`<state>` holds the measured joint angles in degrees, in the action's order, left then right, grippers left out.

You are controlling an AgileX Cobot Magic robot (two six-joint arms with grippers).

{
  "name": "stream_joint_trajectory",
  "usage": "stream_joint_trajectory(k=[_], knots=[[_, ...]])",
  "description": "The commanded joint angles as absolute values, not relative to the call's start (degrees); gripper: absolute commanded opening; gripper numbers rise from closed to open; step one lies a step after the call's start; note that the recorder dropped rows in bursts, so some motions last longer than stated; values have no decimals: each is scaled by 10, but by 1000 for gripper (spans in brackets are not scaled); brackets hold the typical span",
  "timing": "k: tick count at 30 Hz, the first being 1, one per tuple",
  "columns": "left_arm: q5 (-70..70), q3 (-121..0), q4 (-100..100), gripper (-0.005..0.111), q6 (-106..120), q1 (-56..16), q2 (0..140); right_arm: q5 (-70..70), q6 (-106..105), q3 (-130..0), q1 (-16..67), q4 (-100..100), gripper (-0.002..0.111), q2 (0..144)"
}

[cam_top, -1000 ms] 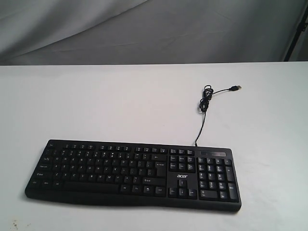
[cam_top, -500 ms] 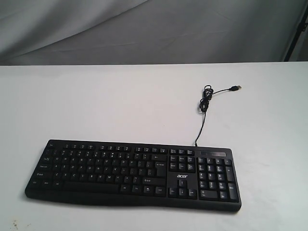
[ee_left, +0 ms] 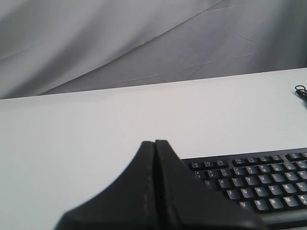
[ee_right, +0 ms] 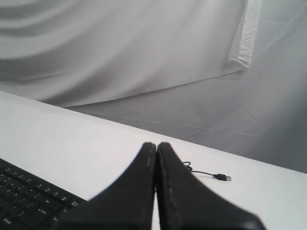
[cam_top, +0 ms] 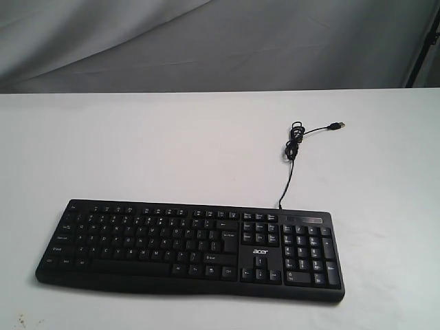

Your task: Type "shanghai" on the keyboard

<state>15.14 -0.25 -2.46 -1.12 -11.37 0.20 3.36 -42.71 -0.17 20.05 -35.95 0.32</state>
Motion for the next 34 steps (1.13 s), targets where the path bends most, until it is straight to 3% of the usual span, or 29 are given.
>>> stream_joint_trajectory(k=[1,34], knots=[[149,0,-25,0,-13,-116,0,31,-430,0,199,-362,0,0],[149,0,-25,0,-13,-116,0,32,-430,0,199,-365,0,0]])
